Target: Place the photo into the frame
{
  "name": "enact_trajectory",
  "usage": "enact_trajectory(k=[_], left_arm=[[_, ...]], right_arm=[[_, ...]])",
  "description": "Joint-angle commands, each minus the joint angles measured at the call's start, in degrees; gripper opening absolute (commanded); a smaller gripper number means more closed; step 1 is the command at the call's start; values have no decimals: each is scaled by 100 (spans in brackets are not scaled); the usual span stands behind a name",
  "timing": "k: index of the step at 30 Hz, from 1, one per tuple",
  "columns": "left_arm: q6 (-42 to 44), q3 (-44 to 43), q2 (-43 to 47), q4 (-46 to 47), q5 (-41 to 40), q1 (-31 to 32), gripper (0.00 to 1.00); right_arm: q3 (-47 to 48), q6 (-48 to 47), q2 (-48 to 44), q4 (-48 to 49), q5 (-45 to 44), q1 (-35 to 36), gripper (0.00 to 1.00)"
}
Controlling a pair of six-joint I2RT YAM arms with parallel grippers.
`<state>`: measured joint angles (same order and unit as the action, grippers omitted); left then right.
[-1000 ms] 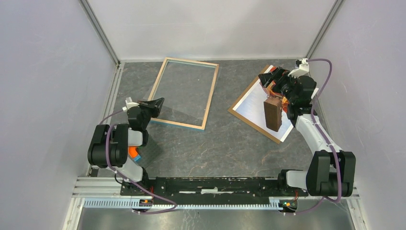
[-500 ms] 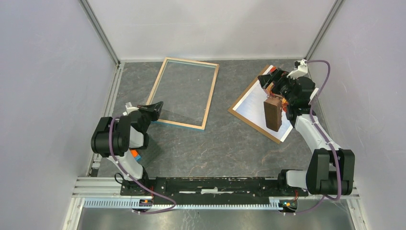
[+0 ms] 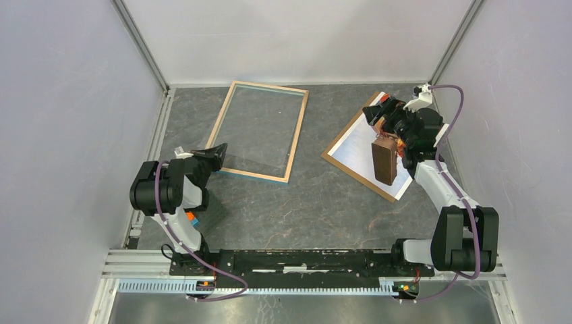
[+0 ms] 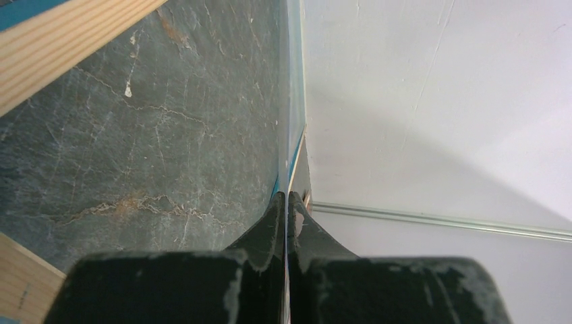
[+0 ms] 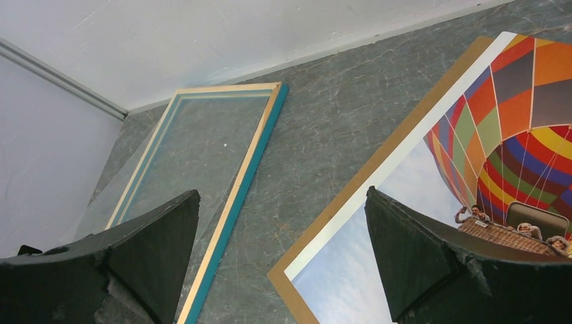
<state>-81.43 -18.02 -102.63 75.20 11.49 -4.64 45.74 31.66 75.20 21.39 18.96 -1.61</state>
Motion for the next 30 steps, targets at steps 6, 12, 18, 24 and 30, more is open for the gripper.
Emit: enact_trajectory(k=[6, 12, 18, 24, 30], left_arm=[[-373, 87, -180, 573, -101, -48, 2], [-423, 228, -177, 611, -87, -53, 2], [-503, 273, -352, 794, -28, -52, 2], [-541, 326, -423, 918, -35, -43, 2], [-563, 378, -440, 963, -59, -42, 2]], right_arm=[[-21, -13, 6, 297, -10, 27, 98], [-34, 2, 6, 306, -1, 27, 98], [-37, 14, 14, 327, 14, 45, 98], [-36, 14, 21, 331, 17, 46, 98], [-43, 9, 24, 336, 6, 55, 98]])
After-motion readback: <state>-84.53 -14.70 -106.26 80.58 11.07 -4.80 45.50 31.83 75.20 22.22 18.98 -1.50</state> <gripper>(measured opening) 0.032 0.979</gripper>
